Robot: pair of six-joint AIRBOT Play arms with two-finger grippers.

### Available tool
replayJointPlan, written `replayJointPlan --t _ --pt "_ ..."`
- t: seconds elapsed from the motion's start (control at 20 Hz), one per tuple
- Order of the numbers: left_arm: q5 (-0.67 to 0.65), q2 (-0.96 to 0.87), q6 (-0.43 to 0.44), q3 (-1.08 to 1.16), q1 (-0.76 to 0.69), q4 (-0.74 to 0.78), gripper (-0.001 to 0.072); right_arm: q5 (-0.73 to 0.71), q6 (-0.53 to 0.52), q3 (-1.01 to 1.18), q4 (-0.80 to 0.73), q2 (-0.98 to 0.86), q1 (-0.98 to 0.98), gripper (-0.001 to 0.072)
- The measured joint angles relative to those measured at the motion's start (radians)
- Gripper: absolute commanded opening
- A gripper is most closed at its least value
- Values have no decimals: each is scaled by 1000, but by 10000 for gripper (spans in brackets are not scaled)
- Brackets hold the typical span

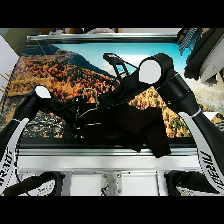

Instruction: Fold the clothes and pants, and hang the long-sleeved shirts on hangers.

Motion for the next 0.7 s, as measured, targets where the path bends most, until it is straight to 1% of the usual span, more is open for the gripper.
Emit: replayJointPlan --t 0.1,0.2,0.55,0.7 --pt "0 0 -4 0 0 0 16 4 -18 0 -5 19 0 543" --pt "0 0 -4 0 0 1 16 8 -44 0 -7 45 -1 696" --pt "0 0 -4 0 0 2 16 11 -140 0 -2 113 -30 696" --pt "0 0 -4 0 0 3 16 43 -215 -1 64 139 -113 696"
